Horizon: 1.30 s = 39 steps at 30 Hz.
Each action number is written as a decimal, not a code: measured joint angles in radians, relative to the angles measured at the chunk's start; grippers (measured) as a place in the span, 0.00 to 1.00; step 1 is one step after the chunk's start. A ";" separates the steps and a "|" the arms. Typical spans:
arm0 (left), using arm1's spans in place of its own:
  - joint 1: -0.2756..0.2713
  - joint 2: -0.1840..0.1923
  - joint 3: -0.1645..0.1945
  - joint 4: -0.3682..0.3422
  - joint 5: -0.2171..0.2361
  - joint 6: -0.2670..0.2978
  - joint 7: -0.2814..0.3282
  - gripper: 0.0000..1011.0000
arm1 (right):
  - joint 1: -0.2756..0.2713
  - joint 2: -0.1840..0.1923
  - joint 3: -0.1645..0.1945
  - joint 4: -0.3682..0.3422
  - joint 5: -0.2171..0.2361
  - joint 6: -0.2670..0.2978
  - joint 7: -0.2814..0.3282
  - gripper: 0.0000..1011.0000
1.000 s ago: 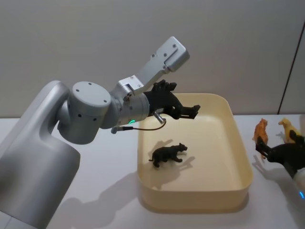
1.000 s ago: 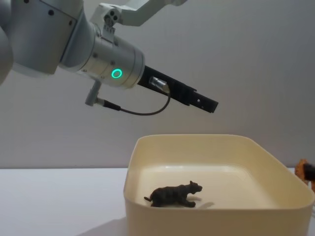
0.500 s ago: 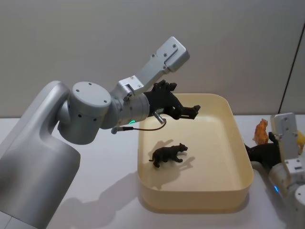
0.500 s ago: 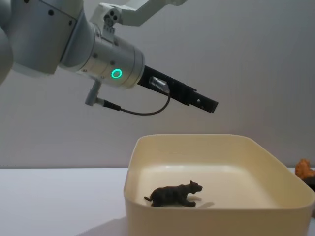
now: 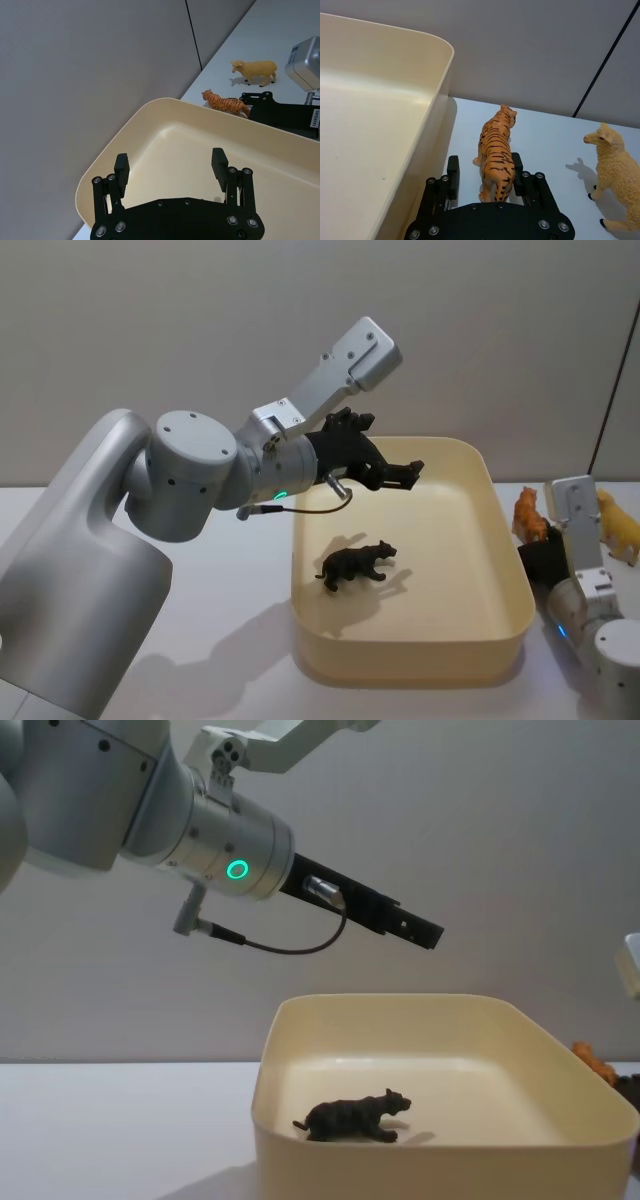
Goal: Pick up the toy alternately with two hands and place it into the central storage box.
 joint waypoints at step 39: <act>0.000 0.000 0.000 0.000 0.000 0.000 0.000 0.99 | -0.196 0.101 0.062 -0.321 0.034 -0.092 0.060 0.27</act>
